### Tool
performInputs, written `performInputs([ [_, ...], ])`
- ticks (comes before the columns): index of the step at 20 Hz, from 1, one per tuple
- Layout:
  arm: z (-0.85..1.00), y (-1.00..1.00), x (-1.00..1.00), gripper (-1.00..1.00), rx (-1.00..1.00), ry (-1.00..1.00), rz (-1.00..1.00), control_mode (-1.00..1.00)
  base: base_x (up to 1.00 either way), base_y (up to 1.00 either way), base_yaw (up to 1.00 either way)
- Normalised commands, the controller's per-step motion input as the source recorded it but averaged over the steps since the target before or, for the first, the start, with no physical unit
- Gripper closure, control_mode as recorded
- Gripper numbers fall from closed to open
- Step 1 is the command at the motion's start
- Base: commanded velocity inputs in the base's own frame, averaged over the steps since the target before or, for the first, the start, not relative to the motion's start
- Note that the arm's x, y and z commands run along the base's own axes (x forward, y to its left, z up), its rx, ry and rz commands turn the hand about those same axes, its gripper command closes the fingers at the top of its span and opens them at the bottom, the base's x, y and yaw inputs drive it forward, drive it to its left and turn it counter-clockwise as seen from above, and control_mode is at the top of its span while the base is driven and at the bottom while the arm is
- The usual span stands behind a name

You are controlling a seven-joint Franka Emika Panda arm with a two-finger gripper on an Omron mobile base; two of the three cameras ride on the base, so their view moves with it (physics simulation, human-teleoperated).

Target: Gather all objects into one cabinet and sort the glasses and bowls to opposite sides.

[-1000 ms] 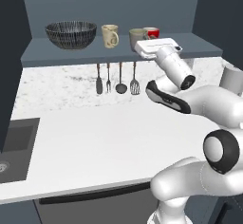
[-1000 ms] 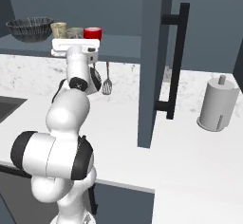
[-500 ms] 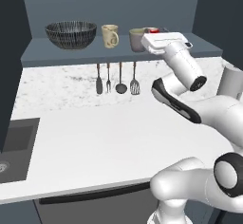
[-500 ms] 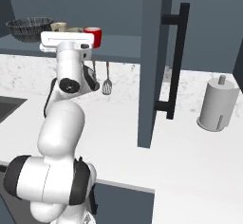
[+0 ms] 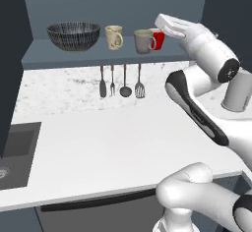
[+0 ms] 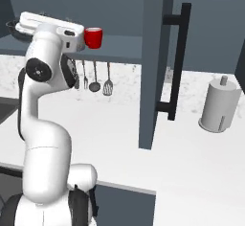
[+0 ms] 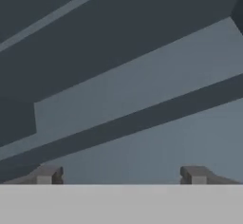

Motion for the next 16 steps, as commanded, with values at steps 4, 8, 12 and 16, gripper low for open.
performInputs([
  [4, 0.04, 0.00, -1.00, -1.00, 0.01, 0.16, -0.03, -1.00, 0.00, 0.00, 0.00],
  [8, -0.42, 0.01, -1.00, -1.00, 0.00, 0.08, 0.00, -1.00, 0.00, 0.00, 0.00],
  [12, -0.13, 0.00, -1.00, -1.00, 0.00, 0.07, 0.00, -1.00, 0.00, 0.00, 0.00],
  [16, 0.02, 0.02, -1.00, -1.00, 0.01, 0.19, 0.00, -1.00, 0.00, 0.00, 0.00],
])
